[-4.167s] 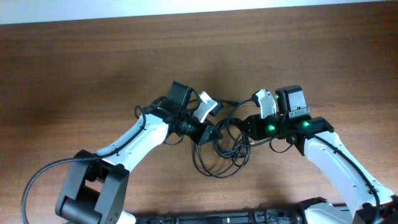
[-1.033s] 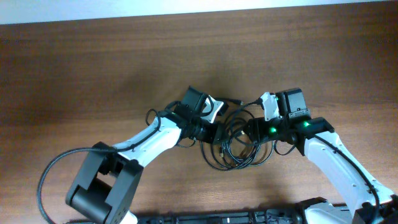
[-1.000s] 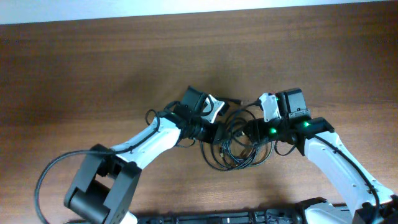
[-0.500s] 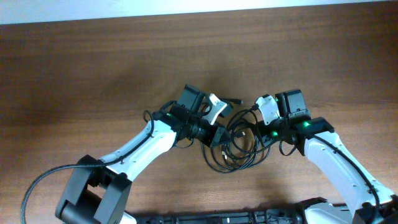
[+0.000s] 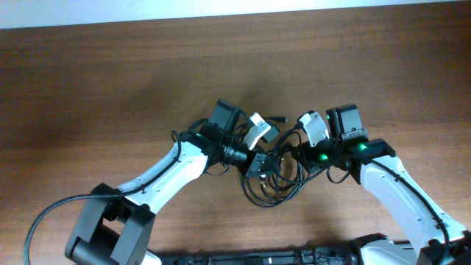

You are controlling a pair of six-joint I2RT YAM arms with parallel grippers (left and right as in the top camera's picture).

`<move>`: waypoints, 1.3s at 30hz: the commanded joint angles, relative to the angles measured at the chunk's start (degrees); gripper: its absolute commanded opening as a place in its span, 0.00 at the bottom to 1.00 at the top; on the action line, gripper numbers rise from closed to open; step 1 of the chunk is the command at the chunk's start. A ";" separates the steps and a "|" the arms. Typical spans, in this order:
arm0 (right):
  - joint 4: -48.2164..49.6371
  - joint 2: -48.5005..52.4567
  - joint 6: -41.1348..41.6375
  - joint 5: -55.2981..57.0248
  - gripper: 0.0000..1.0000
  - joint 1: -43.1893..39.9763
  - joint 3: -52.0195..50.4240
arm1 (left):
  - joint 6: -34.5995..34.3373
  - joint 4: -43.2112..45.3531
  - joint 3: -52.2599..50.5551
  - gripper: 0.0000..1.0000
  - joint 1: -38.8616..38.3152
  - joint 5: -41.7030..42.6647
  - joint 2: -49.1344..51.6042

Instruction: Untangle cables

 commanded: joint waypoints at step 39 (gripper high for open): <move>1.01 0.07 14.14 -3.26 0.22 -0.35 0.17 | 5.68 -6.75 0.15 0.00 14.05 11.87 -1.62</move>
